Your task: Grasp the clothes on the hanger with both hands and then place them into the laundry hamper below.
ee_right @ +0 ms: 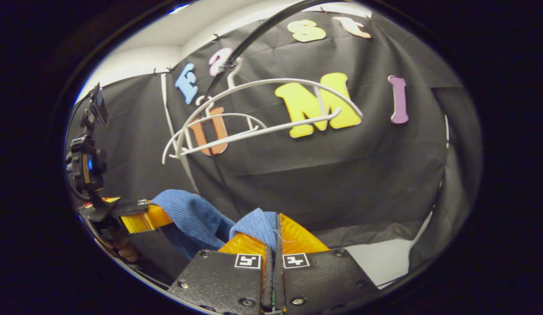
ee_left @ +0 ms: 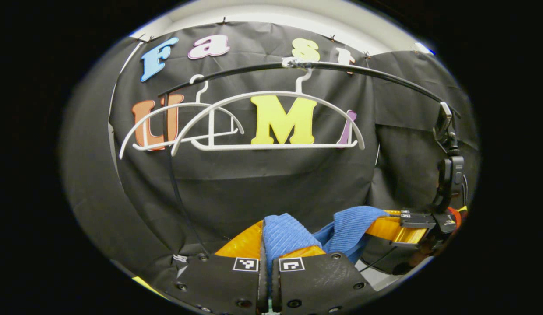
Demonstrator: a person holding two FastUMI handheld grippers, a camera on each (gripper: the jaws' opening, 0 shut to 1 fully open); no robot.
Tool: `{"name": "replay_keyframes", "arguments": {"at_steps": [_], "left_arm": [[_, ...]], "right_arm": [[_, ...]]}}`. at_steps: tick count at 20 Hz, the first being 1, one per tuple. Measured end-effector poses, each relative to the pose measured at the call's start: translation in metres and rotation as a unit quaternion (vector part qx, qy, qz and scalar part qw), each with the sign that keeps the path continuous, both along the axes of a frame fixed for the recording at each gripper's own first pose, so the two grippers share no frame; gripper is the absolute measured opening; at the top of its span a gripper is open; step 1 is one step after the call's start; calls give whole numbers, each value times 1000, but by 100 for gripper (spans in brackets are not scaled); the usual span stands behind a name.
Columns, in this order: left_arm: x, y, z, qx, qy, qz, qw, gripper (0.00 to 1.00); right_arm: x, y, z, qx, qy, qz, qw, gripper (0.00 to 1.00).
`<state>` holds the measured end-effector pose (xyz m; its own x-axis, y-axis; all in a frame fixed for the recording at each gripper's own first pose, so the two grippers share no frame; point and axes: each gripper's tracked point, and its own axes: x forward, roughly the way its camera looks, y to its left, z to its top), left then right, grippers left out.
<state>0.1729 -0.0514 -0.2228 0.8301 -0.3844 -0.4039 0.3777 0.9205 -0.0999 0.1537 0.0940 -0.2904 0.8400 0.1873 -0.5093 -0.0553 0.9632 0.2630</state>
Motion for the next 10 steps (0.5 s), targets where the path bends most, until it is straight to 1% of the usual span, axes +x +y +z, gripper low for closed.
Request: {"name": "replay_keyframes", "arguments": {"at_steps": [3, 6, 7, 8, 10], "left_arm": [[-1, 4, 7, 0, -5, 0, 1000, 8], [-4, 6, -6, 9, 1, 6, 1000, 9], [-5, 8, -14, 14, 7, 9, 1000, 9], [-5, 10, -25, 17, 15, 13, 1000, 4], [-6, 14, -50, 21, 42, 21, 999, 4]], "right_arm": [[7, 21, 6, 40, -3, 31, 999, 5], [9, 35, -1, 79, 7, 49, 996, 5], [11, 36, -9, 81, 18, 49, 995, 5], [10, 35, -20, 80, 31, 47, 995, 5], [9, 26, -48, 76, 55, 35, 995, 5]]}}
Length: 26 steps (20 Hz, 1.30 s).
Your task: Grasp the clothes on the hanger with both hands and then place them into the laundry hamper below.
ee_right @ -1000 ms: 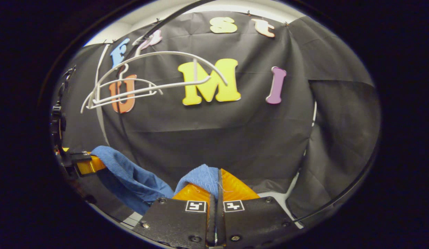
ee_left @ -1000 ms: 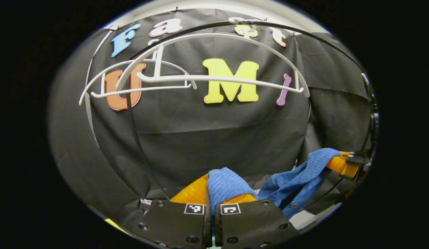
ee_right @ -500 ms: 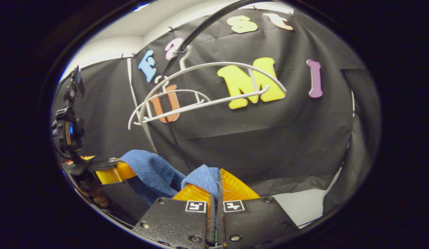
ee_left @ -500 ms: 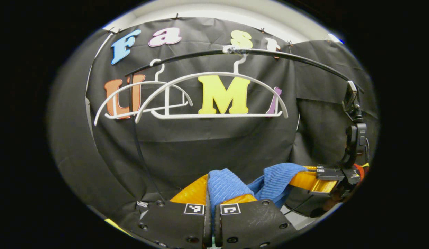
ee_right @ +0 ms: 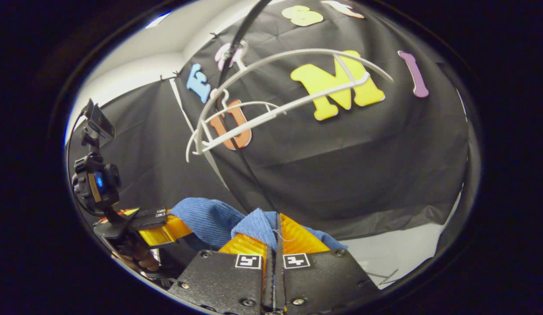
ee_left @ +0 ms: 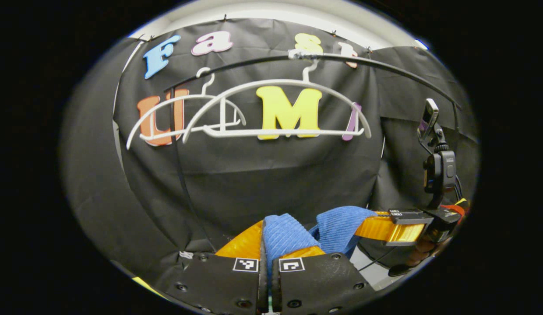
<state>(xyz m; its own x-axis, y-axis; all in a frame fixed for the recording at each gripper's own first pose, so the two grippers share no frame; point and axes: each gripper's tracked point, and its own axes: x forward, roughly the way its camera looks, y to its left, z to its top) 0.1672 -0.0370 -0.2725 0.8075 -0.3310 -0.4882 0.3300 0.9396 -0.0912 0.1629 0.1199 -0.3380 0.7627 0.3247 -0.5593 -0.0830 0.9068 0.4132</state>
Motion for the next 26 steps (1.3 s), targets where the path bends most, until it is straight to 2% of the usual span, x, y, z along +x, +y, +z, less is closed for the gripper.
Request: {"name": "replay_keyframes", "arguments": {"at_steps": [5, 8, 10, 14, 16, 17, 18, 19, 21, 23, 26], "left_arm": [[-8, 6, -69, 19, 80, 16, 996, 4], [-21, 8, -117, 46, 132, 18, 990, 4], [-31, 8, -143, 63, 162, 16, 985, 4], [-42, 13, -174, 97, 211, 19, 972, 4], [-42, 15, -188, 112, 234, 33, 965, 4], [-46, 19, -193, 127, 251, 47, 958, 9], [-50, 22, -202, 139, 269, 53, 952, 5], [-58, 24, -210, 153, 288, 52, 944, 5], [-70, 22, -222, 163, 313, 39, 935, 18], [-71, 20, -226, 165, 322, 28, 932, 50], [-79, 19, -224, 147, 325, 29, 934, 99]], "right_arm": [[-15, -26, -85, -52, 81, 4, 995, 5], [-24, -37, -132, -89, 134, 7, 987, 5], [-34, -39, -158, -105, 166, 22, 980, 5], [-42, -41, -178, -160, 203, 61, 964, 6], [-47, -43, -186, -187, 224, 74, 954, 7], [-51, -44, -187, -198, 235, 79, 949, 7], [-52, -43, -192, -201, 239, 86, 946, 16], [-49, -42, -194, -206, 239, 90, 945, 19], [-49, -50, -195, -223, 239, 93, 941, 40], [-53, -59, -187, -234, 236, 87, 939, 49], [-63, -84, -170, -247, 235, 71, 937, 71]]}}
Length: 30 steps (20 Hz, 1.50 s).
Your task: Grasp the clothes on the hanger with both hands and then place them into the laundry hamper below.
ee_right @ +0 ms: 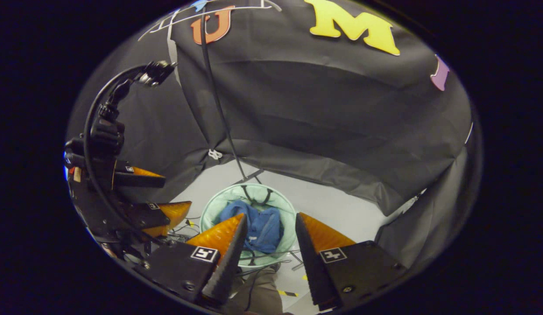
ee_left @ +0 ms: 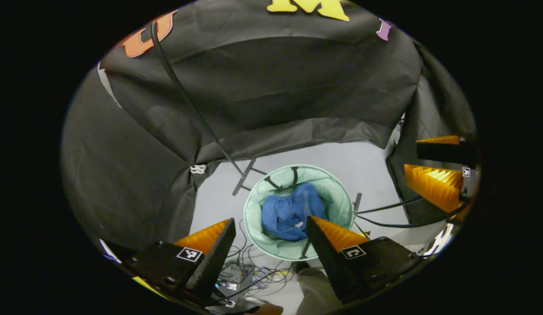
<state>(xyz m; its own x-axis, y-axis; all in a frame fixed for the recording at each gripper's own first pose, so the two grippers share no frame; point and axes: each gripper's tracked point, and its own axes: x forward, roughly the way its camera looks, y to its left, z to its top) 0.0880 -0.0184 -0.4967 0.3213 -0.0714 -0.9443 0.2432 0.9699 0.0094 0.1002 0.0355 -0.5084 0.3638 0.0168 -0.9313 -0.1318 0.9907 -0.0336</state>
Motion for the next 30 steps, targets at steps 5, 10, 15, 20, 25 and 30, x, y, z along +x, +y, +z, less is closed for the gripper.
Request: {"name": "replay_keyframes", "arguments": {"at_steps": [5, 10, 15, 20, 25, 30], "left_arm": [[11, 16, 39, -21, -48, 33, 998, 99], [27, 22, 124, -33, -158, 16, 987, 99], [38, 17, 236, -82, -270, 16, 959, 99], [36, 27, 324, -102, -373, 18, 922, 99], [18, 43, 394, -119, -454, 28, 883, 98], [6, 72, 460, -99, -521, 44, 847, 99]], "right_arm": [[6, -15, 55, -18, -67, -18, 997, 76], [33, 9, 134, -5, -179, -5, 984, 76], [36, 35, 230, 16, -297, -4, 955, 80], [5, 52, 308, 26, -379, -22, 925, 86], [-31, 31, 366, -13, -437, -60, 898, 96], [-50, 16, 414, -36, -479, -77, 874, 98]]}}
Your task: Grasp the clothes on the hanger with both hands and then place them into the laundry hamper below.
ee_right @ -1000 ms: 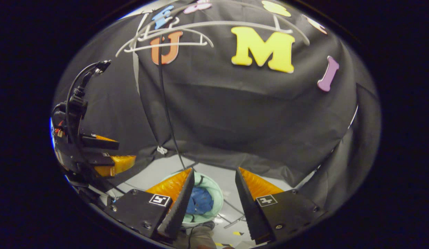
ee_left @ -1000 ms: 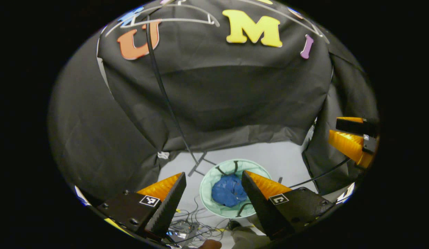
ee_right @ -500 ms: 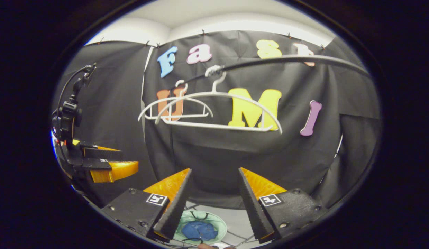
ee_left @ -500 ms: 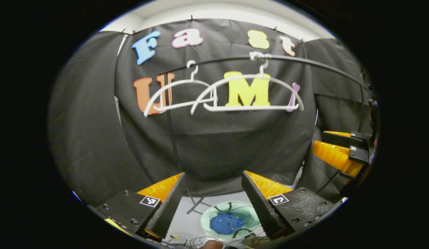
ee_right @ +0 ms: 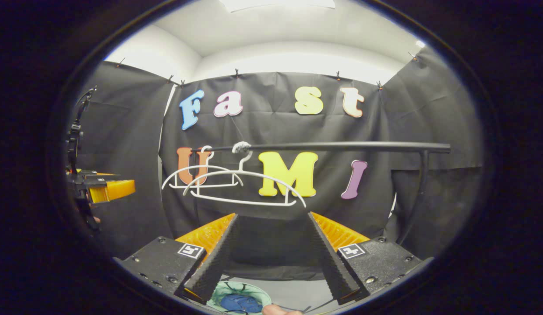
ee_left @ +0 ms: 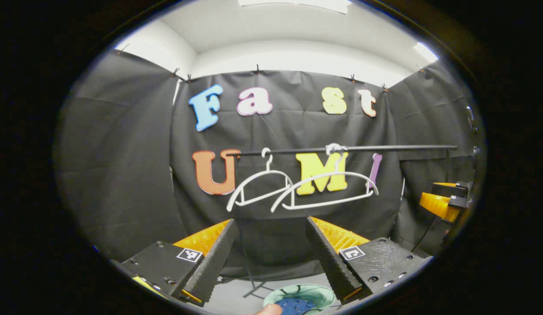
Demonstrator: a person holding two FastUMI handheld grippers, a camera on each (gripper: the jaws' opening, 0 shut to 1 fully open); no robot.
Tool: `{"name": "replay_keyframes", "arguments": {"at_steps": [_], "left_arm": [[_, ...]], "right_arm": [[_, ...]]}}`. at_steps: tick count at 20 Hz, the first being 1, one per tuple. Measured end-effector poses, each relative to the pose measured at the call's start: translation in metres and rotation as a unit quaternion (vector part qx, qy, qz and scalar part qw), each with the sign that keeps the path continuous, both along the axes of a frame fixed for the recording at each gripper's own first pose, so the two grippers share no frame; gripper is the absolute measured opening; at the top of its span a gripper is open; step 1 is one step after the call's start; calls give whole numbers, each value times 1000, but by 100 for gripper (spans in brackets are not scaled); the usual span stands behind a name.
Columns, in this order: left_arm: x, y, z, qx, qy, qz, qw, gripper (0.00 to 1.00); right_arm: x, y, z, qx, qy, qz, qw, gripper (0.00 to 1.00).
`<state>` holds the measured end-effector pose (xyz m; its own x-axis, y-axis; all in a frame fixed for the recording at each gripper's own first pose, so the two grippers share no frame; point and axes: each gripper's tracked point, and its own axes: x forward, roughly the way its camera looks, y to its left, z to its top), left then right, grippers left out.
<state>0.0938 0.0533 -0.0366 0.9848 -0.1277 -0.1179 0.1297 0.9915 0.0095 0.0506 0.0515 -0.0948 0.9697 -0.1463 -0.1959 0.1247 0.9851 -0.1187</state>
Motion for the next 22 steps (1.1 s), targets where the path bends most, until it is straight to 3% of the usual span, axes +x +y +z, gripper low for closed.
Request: {"name": "replay_keyframes", "arguments": {"at_steps": [9, 22], "left_arm": [[-60, 3, 77, 2, -80, 43, 996, 99], [-110, -8, 86, 9, -90, 72, 993, 98]], "right_arm": [[-35, -30, 63, 2, -70, 38, 997, 99], [-67, -67, 103, -8, -113, 36, 993, 100]]}}
